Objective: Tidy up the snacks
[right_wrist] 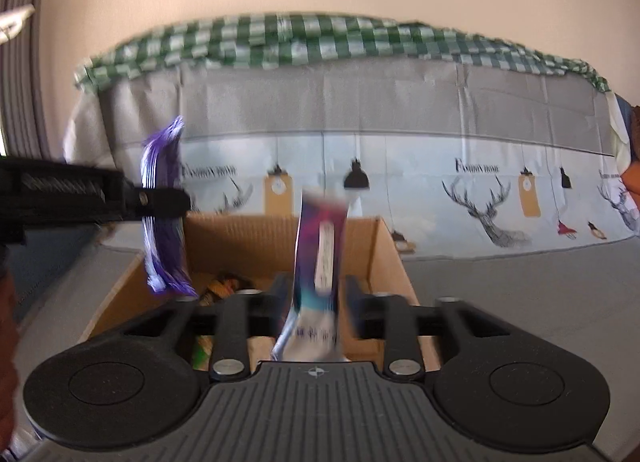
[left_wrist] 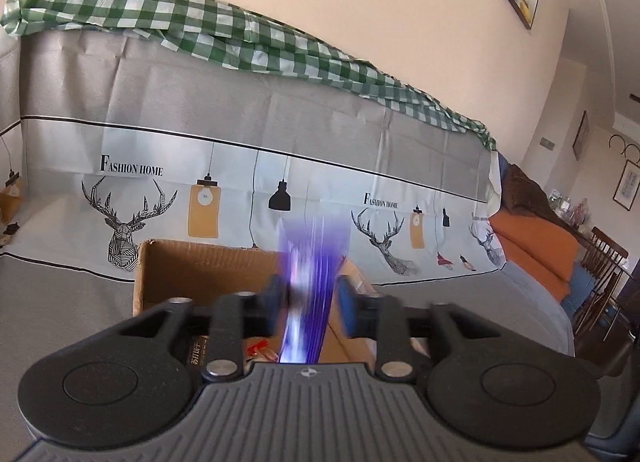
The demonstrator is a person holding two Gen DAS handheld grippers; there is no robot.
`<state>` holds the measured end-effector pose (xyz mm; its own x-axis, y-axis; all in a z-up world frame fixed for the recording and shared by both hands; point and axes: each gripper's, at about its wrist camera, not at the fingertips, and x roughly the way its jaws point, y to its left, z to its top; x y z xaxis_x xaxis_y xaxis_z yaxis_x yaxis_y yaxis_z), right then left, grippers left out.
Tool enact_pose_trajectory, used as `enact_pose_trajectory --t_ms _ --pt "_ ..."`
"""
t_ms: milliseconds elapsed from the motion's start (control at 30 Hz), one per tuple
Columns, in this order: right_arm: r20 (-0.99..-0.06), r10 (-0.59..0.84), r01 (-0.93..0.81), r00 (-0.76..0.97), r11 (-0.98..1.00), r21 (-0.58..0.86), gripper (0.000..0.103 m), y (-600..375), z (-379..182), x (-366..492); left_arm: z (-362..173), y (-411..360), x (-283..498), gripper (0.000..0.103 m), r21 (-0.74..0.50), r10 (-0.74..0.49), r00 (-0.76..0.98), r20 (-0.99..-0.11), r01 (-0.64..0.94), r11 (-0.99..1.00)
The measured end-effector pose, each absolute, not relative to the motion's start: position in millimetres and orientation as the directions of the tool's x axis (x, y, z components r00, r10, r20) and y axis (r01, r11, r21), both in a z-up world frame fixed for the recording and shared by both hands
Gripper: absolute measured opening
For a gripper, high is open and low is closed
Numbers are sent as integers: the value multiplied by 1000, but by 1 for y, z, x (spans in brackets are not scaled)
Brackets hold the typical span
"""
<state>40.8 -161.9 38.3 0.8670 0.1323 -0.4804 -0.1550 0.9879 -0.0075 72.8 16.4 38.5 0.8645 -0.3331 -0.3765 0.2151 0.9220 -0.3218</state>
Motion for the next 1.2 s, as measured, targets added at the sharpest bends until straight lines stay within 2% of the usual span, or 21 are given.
enact_pose_trajectory --t_ms 100,167,233,300,400,500,600,767,900,1000,1100,1200 --pt "-473 124 -144 872 990 -7 62 -164 38 42 41 20 71 47 -299 -330 869 -369 225 927" --pt "-480 120 -141 869 990 -6 68 -165 36 43 42 25 69 58 -286 -320 874 -366 221 932" --pt "-475 109 -130 873 992 -11 74 -167 36 44 43 32 65 73 -273 -307 882 -357 215 938" --pt "-473 108 -123 874 992 -1 92 -171 36 44 43 37 60 84 -264 -298 888 -351 211 941" --pt "-463 125 -129 877 991 25 102 -176 36 39 41 40 51 86 -225 -275 891 -360 204 953" --pt "-435 143 -147 889 989 26 102 -177 40 29 39 34 36 90 -138 -219 904 -367 180 974" --pt "-405 134 -137 904 990 20 102 -179 46 18 36 31 14 93 -97 -222 905 -363 200 975" --pt "-396 136 -102 908 989 106 102 -201 55 -6 14 27 -38 95 -85 -182 910 -374 162 983" --pt "-429 149 -69 891 978 197 102 -223 48 -41 4 28 -61 102 -155 -163 870 -466 101 983" --pt "-467 146 -90 872 986 140 102 -221 37 -63 6 25 -73 102 -153 -114 882 -456 49 987" --pt "-472 153 -134 868 988 73 102 -210 27 -77 -1 17 -66 102 -101 -53 849 -526 -1 995" --pt "-518 150 -151 842 988 39 102 -198 20 -70 -9 15 -55 102 -101 -57 818 -572 -1 995"
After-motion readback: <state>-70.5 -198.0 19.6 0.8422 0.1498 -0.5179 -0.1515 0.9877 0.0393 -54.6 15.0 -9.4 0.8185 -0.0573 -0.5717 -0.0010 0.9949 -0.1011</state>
